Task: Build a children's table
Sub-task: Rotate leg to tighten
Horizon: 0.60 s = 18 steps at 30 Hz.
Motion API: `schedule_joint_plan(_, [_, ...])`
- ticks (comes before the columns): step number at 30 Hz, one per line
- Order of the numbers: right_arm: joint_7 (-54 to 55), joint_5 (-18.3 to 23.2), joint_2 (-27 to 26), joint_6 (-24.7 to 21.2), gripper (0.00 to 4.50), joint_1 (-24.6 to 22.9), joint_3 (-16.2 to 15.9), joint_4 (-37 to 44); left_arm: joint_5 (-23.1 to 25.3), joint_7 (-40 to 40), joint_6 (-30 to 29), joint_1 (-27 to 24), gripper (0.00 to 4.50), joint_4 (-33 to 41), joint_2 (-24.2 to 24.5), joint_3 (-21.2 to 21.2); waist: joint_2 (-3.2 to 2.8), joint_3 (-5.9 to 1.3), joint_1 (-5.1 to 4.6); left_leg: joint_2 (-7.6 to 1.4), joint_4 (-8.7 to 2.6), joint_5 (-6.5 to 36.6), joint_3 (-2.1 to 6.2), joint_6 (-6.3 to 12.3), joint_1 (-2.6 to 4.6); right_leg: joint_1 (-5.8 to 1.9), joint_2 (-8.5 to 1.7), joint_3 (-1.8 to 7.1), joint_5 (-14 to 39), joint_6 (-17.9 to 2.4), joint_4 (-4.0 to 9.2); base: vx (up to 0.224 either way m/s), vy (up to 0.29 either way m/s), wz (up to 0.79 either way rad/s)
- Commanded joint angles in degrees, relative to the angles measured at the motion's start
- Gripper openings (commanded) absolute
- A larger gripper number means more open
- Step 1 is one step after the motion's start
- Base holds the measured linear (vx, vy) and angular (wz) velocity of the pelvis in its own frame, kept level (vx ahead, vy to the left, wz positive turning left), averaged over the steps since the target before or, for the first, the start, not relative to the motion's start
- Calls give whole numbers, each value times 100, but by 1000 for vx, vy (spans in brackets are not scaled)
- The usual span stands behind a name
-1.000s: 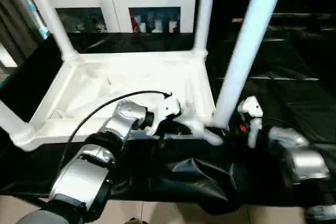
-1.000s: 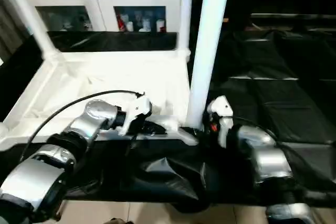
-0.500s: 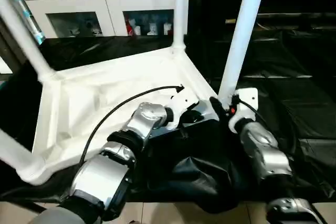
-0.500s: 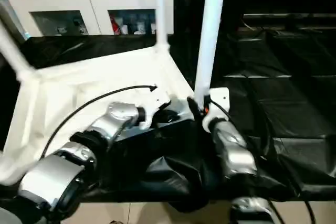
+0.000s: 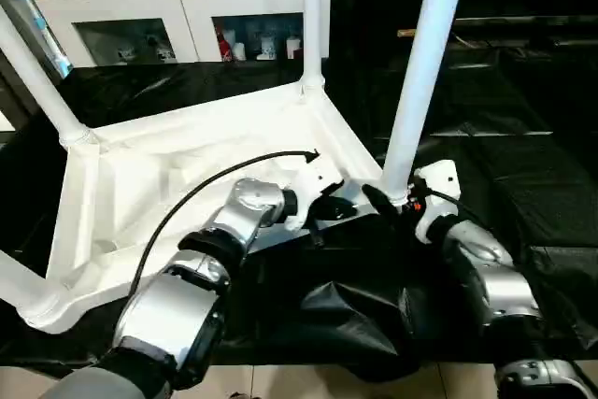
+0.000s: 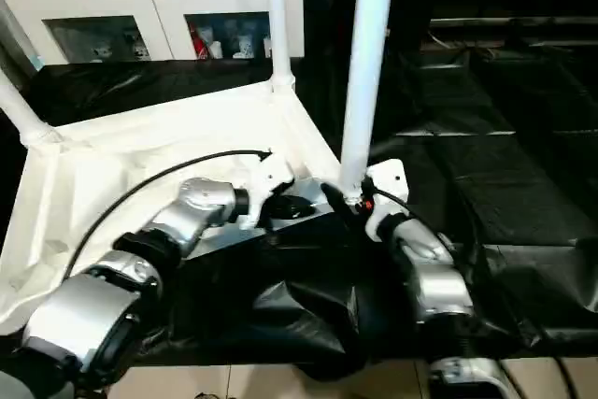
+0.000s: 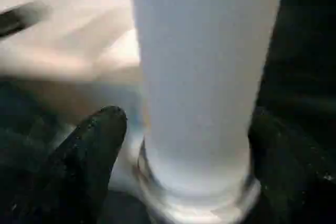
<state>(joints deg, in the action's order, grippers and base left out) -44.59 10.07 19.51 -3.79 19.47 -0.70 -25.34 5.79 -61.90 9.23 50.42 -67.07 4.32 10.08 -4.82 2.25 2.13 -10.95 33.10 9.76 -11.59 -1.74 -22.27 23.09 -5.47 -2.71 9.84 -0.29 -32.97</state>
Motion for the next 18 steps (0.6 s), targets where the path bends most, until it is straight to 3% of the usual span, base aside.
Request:
schedule_joint_plan(1, [-857, 193, 48, -214, 385, -72, -359, 267, -102, -647, 222, 0, 0, 246, 28, 121, 114, -361, 52, -193, -311, 1182, 90, 796, 84, -341, -269, 101, 646, -1434, 345, 0, 0, 0])
schedule_joint_plan(3, [-1083, 230, 184, -263, 385, -95, -347, 333, -96, -806, 238, -17, 0, 267, 106, 134, 103, -362, 65, -216, -314, 1226, 85, 766, 99, -288, -269, 95, 717, -1492, 342, 0, 0, 0])
schedule_joint_plan(5, [-1321, 281, 332, -306, 385, -101, -332, 384, -89, -999, 254, -46, 0, 296, 209, 151, 142, -352, 90, -217, -327, 1342, 86, 662, 117, -290, -283, 101, 1071, -1457, 361, 0, 0, 0])
schedule_joint_plan(7, [-1432, 305, 404, -322, 385, -99, -325, 402, -88, -1102, 264, -64, 0, 313, 264, 162, 110, -346, 121, -235, -341, 1406, 88, 580, 136, -263, -279, 110, 1224, -1440, 372, 0, 0, 0])
schedule_joint_plan(8, [-1550, 323, 479, -335, 385, -62, -308, 386, -111, -1251, 261, -97, 0, 349, 344, 167, 177, -352, 137, -239, -344, 1387, 83, 556, 140, -259, -267, 114, 1154, -1439, 366, 0, 0, 0])
schedule_joint_plan(10, [-1630, 332, 520, -346, 385, 2, -292, 343, -132, -1348, 247, -126, 0, 374, 413, 163, 141, -364, 157, -242, -342, 1281, 96, 567, 121, -271, -279, 116, 949, -1479, 317, 0, 0, 0])
schedule_joint_plan(11, [-1682, 357, 555, -366, 385, 38, -295, 327, -152, -1411, 232, -150, 0, 401, 452, 158, 173, -368, 154, -240, -336, 1220, 92, 602, 117, -269, -273, 112, 812, -1509, 310, 0, 0, 0])
schedule_joint_plan(18, [-1982, 449, 564, -516, 322, 153, -384, 287, -176, -1449, 219, -217, 0, 453, 487, 129, 182, -369, 174, -215, -301, 1025, 84, 695, 88, -284, -292, 106, 801, -1489, 296, 0, 0, 0])
